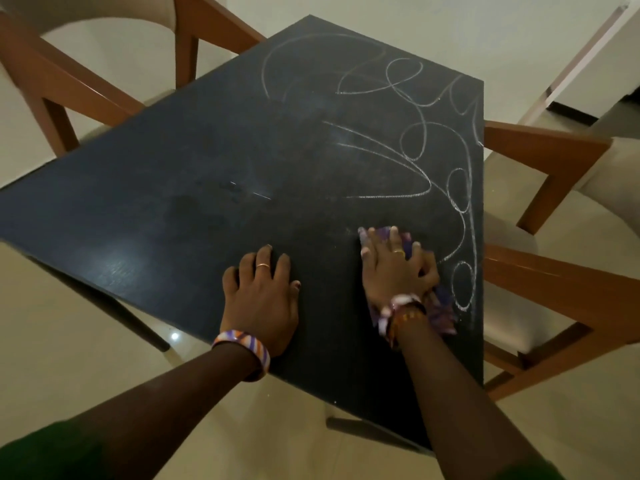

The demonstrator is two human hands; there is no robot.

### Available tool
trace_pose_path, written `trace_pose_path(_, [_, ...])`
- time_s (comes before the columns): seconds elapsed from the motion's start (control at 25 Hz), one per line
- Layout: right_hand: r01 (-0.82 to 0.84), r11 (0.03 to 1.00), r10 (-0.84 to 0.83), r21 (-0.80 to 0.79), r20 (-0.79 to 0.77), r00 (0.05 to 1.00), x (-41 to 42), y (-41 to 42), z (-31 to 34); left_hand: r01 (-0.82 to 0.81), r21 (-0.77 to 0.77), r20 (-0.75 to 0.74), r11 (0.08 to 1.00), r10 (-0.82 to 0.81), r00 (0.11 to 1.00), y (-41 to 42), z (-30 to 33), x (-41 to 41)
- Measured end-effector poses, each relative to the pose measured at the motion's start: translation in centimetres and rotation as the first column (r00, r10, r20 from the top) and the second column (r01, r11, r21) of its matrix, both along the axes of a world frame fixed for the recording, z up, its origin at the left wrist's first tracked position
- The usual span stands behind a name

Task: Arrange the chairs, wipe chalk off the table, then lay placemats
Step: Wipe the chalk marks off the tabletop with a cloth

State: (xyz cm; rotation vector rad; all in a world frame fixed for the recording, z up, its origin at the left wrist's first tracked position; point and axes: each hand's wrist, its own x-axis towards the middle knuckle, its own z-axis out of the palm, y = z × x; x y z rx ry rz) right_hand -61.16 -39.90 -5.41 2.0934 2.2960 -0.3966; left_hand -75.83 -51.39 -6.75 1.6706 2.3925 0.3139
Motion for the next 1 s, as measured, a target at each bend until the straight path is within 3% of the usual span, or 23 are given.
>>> trace_pose_path(0.12, [0.031,0.999,-0.031,0.025,-0.012,0.999,-3.5,3.3,-0.3,0.002,-0.005,0.003,1.0,-0.002,1.0,0.0,0.1,0.0])
trace_pose_path(0.28, [-0.314,0.948,0.314,0.041,0.024,0.949,-6.1,-2.2,0.1,0.02,0.008,0.013,1.0,-0.02,1.0,0.0,0.2,-0.2])
trace_pose_path(0.36, [-0.356,0.932,0.352,0.063,0.062,0.934,-3.8,-5.3,-0.3,0.02,0.011,0.032,1.0,-0.02,0.999,-0.2,0.3,-0.3])
trace_pose_path(0.44, [-0.246,0.967,0.24,0.07,0.087,0.967,0.6,-5.9,-0.2,0.029,0.008,0.03,1.0,-0.029,0.999,-0.2,0.3,-0.3])
trace_pose_path(0.52, [0.004,1.0,-0.005,0.023,0.03,1.0,5.2,-3.9,0.3,0.034,0.011,0.022,0.999,-0.034,0.999,0.0,0.2,-0.4])
trace_pose_path(0.6, [0.221,0.974,-0.223,-0.04,-0.065,0.973,8.6,-1.6,1.2,0.03,0.015,0.015,0.999,-0.03,0.999,0.1,0.2,-0.3])
trace_pose_path(0.68, [0.296,0.954,-0.299,-0.037,-0.091,0.95,9.5,-1.8,1.4,0.028,0.02,0.008,0.999,-0.028,1.0,0.0,0.1,-0.1])
trace_pose_path(0.76, [0.213,0.977,-0.213,-0.007,-0.017,0.977,8.0,-4.6,1.1,0.028,0.024,-0.008,0.999,-0.028,1.0,0.0,0.1,-0.1])
trace_pose_path(0.88, [-0.058,0.989,0.046,0.137,0.084,0.995,3.6,-11.5,-0.3,0.028,0.016,-0.024,0.999,-0.027,0.999,0.2,0.1,-0.2])
trace_pose_path(0.96, [-0.124,0.971,0.11,0.203,0.08,0.991,1.8,-13.1,-0.5,0.022,0.003,-0.014,1.0,-0.022,1.0,0.2,0.2,-0.1])
trace_pose_path(1.0, [-0.175,0.971,0.167,0.163,0.063,0.984,1.5,-11.9,-0.5,0.018,0.001,-0.012,1.0,-0.018,1.0,0.1,0.2,-0.1])
